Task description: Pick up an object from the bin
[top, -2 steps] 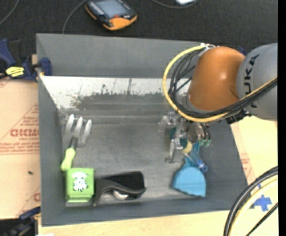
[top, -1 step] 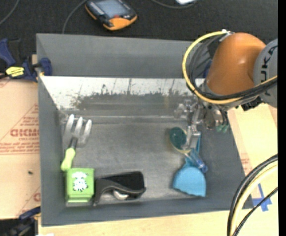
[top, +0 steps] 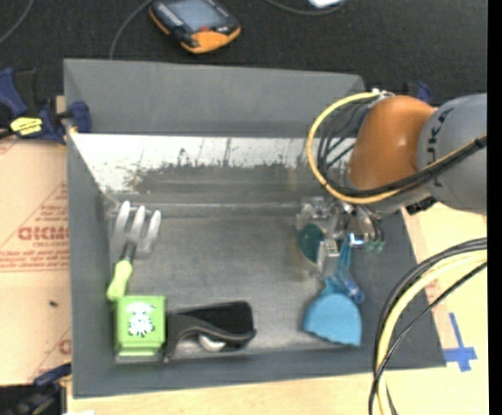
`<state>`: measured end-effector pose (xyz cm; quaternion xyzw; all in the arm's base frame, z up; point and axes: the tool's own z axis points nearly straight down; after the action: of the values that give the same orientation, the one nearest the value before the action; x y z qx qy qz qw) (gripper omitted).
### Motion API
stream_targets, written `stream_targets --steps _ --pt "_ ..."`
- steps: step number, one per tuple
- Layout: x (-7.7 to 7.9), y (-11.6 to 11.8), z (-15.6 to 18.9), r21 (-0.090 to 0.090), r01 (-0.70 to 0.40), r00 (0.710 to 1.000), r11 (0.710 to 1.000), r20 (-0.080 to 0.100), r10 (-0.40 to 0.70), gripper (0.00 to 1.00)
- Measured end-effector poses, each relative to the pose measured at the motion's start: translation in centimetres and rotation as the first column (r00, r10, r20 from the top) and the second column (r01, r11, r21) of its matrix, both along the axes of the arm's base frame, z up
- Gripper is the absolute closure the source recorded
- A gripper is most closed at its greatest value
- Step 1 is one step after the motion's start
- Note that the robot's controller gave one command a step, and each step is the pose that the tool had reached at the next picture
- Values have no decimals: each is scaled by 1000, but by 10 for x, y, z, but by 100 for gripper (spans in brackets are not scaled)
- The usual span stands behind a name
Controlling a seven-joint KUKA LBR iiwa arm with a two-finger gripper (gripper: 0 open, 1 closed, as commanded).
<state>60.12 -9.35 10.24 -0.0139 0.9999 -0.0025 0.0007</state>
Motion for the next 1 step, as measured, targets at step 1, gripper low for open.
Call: stream_targets --steps 1 --pt "1 -30 -21 1 47 999 999 3 -47 0"
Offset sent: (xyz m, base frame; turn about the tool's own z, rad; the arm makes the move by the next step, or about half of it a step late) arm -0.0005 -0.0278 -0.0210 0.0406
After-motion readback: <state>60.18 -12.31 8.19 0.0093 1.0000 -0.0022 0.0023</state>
